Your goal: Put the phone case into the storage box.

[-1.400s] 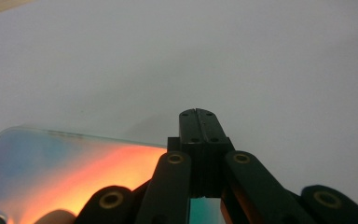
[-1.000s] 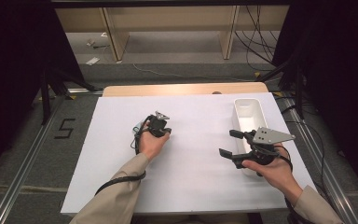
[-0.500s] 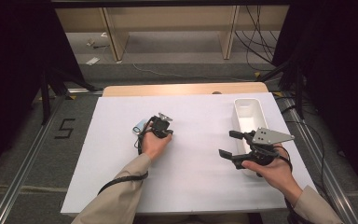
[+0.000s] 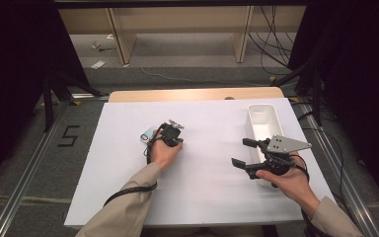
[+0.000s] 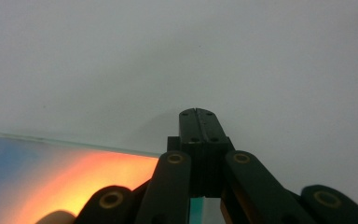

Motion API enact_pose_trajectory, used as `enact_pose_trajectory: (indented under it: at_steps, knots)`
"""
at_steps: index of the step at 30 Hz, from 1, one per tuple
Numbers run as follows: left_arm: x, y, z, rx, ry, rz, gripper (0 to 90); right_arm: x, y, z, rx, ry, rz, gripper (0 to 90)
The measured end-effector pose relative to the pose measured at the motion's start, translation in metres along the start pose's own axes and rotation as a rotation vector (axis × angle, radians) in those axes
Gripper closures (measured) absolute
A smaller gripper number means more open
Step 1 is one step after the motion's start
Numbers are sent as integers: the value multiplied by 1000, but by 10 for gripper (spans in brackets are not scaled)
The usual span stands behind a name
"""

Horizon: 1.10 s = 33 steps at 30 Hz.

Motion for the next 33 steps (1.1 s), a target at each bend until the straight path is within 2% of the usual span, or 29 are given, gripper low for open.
enact_pose_trajectory:
  at_steps: [14,24,33]
  knots:
    - [-5,-10,7,38,24,32,897,0,-1,-1,-3,4,0,207]
    - [-8,-27,23,71,55,56,897,1,-1,-1,-7,2,1,207]
    - [-6,-39,36,93,54,63,897,2,-1,-1,-6,3,2,207]
Point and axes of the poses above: each handheld gripper's, and its own axes: y roughly forward along the jaws, z roughly out of its underside, x roughly to its left, the point moved 2 cm from there along y, roughly forward along the jaws, and after that the axes turned 15 degrees about y, right-handed, at the moved point
